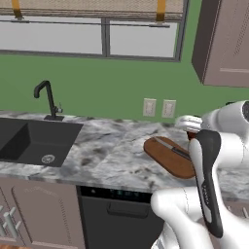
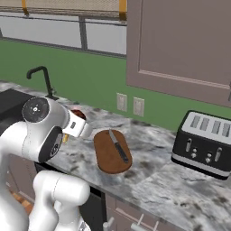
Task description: Pick up the knife from the drawer and place it on the cutting board. Then place the meat from the plate to the cutting board.
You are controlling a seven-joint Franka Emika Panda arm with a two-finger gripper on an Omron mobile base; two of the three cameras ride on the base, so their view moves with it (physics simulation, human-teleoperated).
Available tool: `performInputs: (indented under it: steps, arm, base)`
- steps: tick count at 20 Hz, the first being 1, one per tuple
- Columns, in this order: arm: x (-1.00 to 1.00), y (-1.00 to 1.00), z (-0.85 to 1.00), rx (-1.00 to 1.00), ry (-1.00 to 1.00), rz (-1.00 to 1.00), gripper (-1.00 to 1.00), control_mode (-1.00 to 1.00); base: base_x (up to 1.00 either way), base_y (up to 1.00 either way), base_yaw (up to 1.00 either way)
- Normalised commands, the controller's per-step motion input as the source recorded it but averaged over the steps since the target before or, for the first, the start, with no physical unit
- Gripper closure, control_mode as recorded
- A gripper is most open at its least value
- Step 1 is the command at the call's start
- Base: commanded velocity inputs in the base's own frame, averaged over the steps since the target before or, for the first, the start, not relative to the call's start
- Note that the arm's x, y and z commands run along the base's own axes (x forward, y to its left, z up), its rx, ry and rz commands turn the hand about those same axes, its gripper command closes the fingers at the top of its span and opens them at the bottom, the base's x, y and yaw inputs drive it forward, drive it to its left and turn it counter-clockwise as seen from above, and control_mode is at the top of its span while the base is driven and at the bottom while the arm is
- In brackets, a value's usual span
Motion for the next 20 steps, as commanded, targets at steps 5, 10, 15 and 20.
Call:
performInputs:
  steps: [5, 10, 15, 20]
  arm:
    - [0.05, 0.05, -0.44, -0.18, 0.07, 0.01, 1.00, -1.00]
    - [0.09, 0.05, -0.35, -0.16, 0.16, 0.10, 1.00, -1.00]
    - [0.08, 0.00, -0.47, -0.13, 0.32, 0.17, 1.00, -1.00]
    - [0.04, 0.00, -0.24, -0.07, 0.24, 0.21, 1.00, -1.00]
  base:
    - [0.00, 0.00, 0.00]
    - [0.00, 0.00, 0.00]
    - [0.00, 0.00, 0.00]
    - [0.00, 0.00, 0.00]
